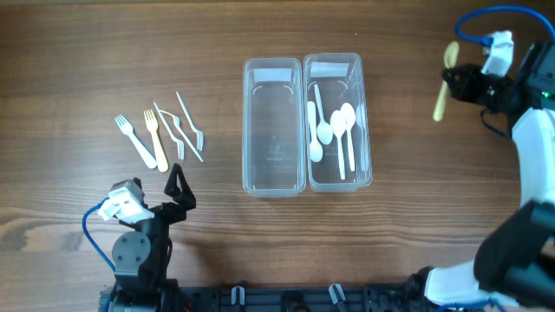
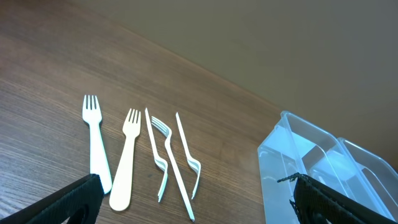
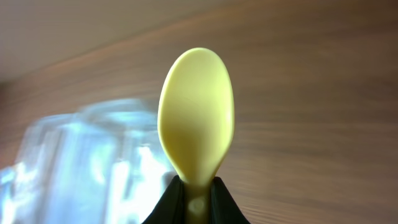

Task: Pack container

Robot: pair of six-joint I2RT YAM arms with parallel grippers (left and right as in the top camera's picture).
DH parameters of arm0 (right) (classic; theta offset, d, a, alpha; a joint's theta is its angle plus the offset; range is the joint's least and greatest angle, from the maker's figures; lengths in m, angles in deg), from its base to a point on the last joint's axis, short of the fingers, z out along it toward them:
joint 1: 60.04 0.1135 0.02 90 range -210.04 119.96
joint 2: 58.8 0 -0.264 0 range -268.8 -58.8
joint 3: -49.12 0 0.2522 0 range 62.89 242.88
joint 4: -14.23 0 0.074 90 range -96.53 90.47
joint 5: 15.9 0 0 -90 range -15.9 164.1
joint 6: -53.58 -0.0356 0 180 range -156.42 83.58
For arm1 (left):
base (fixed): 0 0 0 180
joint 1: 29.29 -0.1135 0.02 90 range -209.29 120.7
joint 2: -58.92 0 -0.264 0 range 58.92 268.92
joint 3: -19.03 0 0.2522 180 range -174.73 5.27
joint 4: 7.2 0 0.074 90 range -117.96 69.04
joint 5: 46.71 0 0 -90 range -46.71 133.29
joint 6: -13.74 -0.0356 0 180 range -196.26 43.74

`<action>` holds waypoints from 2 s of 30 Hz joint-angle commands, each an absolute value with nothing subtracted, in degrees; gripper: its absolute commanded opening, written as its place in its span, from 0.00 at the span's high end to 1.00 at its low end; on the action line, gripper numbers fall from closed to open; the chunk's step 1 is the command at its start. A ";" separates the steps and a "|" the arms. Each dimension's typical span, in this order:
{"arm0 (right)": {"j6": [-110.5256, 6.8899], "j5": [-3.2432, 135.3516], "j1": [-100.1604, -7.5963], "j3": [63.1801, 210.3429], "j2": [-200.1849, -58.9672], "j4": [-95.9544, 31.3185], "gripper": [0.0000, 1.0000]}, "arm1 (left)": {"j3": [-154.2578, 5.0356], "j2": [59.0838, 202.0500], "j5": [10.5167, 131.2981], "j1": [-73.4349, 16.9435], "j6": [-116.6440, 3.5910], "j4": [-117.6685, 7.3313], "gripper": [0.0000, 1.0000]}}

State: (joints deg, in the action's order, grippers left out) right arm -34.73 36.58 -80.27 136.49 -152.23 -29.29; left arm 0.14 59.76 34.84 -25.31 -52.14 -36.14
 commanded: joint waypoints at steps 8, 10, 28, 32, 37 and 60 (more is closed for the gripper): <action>-41.09 38.46 -61.30 137.54 -147.36 -30.45 0.96 | 0.45 59.46 35.35 -25.83 -53.30 -35.99 0.00; -41.09 42.39 -57.89 137.54 -147.84 -30.45 0.96 | 0.45 59.46 35.35 -25.83 -53.30 -36.01 0.00; -41.06 53.74 -48.95 137.38 -152.08 -33.33 0.68 | 0.45 59.46 35.35 -25.83 -53.30 -35.99 0.00; -40.89 53.28 -48.97 137.38 -152.78 -33.99 0.33 | 0.45 59.46 35.35 -25.83 -53.30 -35.99 0.00; -40.36 53.41 -49.08 137.56 -152.23 -33.05 0.29 | 0.45 59.46 35.32 -25.83 -53.30 -35.99 0.00; -28.89 83.29 -63.29 137.54 -146.99 -43.26 0.00 | 0.45 59.46 35.35 -25.83 -53.30 -35.99 0.00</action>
State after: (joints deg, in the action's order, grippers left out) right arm -30.70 81.10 -63.16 136.55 -147.88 -43.24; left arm 0.14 59.76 34.84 -25.31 -52.14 -36.14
